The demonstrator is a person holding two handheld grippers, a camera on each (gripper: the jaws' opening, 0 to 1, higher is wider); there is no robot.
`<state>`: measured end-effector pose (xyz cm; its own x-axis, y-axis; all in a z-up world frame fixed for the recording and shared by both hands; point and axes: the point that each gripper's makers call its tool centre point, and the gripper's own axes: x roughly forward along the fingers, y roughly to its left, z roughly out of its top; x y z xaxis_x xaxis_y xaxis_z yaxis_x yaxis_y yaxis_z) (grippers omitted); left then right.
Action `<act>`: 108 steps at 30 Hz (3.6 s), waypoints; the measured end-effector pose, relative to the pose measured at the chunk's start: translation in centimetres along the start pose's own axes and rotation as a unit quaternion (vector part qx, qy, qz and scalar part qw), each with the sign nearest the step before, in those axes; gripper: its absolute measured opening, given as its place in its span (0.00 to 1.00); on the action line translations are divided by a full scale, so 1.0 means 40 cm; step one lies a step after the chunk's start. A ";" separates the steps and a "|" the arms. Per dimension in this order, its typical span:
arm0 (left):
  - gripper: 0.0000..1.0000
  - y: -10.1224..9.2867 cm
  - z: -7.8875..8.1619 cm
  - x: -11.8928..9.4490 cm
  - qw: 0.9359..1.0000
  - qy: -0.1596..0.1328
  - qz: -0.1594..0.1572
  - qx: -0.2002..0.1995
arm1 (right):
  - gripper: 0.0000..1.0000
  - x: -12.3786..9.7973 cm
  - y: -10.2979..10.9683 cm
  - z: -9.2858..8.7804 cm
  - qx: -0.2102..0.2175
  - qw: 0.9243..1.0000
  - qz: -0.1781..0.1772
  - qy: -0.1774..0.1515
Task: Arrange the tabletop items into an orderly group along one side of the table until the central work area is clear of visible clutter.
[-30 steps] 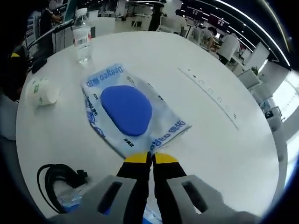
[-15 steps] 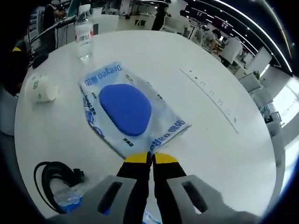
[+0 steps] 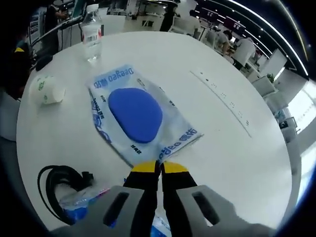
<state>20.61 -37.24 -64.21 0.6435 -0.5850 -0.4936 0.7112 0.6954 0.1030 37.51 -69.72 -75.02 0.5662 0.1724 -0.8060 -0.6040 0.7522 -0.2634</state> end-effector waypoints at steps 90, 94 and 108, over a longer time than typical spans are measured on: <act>0.94 -0.003 0.023 -0.005 0.999 -0.024 -0.009 -0.024 | 0.59 -0.156 0.111 0.112 0.078 0.991 -0.025 -0.108; 0.95 -0.002 0.027 -0.006 0.999 -0.028 -0.008 -0.026 | 0.65 -0.170 0.141 0.126 0.087 0.988 -0.020 -0.125; 0.98 0.002 0.025 -0.008 0.999 -0.031 -0.006 -0.034 | 0.75 -0.190 0.309 0.180 0.068 0.984 0.037 -0.157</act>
<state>20.74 -37.41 -63.17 0.6524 -0.6166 -0.4406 0.6994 0.7138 0.0366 29.78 -57.18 -68.35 0.6820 0.4027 -0.6106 -0.5816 0.8047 -0.1189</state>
